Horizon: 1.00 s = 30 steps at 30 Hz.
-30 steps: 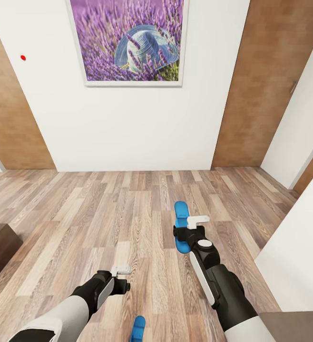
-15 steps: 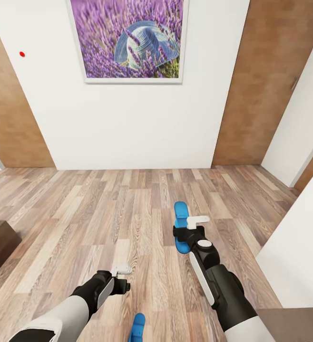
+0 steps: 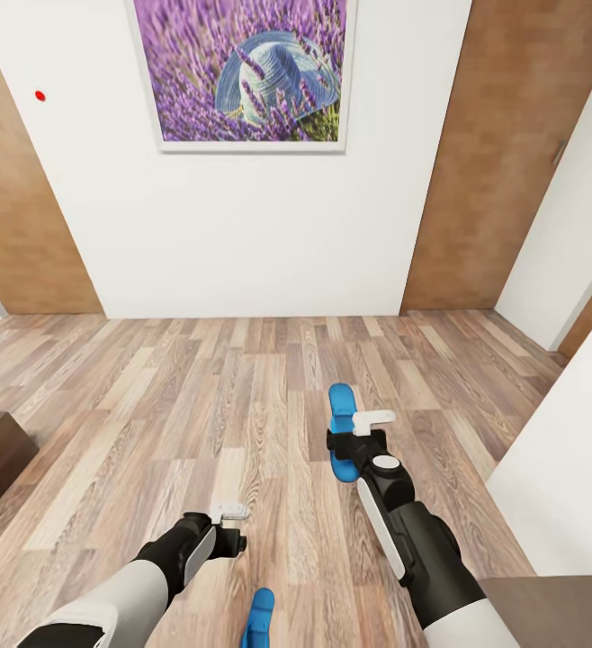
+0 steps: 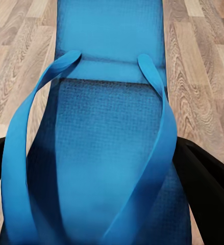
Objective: In the bedroom, move the book from the bed onto either nightstand, and place the two sandals side by side next to the bed.
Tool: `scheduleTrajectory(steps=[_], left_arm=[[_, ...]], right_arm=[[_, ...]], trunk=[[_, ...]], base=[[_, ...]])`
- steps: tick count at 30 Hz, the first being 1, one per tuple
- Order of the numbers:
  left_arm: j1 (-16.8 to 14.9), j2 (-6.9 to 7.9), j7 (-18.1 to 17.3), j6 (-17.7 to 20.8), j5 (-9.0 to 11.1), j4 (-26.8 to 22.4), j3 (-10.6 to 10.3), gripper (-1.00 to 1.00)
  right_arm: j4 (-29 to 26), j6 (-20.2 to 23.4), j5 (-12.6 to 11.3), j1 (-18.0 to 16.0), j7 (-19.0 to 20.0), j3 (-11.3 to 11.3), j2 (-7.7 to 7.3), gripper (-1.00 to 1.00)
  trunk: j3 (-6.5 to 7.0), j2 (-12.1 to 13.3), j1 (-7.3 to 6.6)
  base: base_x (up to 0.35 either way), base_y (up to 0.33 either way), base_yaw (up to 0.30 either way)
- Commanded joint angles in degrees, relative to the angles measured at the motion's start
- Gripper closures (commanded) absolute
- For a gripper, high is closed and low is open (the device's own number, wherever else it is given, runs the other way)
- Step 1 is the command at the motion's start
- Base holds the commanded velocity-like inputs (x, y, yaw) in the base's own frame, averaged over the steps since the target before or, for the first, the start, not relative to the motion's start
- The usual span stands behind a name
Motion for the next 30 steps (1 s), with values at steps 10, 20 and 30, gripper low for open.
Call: scheduleTrajectory(steps=[10,20,30], left_arm=[[-0.01,0.00,0.18,0.29,0.11,-0.11,-0.18,-1.00],[-0.01,-0.07,0.17,0.23,0.11,-0.11,-0.18,-1.00],[-0.01,-0.09,0.11,0.15,0.11,-0.11,-0.18,-1.00]], right_arm=[[0.13,0.29,-0.19,-0.04,-0.48,0.16,-0.01,1.00],[0.15,0.29,-0.19,-0.04,-0.49,0.17,0.03,1.00],[0.15,0.29,-0.17,-0.04,-0.49,0.17,-0.01,1.00]], trunk=[[-1.85,-4.05,2.19],[-3.64,-8.06,4.39],[-5.44,-12.07,6.59]], base=[[0.000,0.000,0.000],[0.000,0.000,0.000],[0.000,0.000,0.000]])
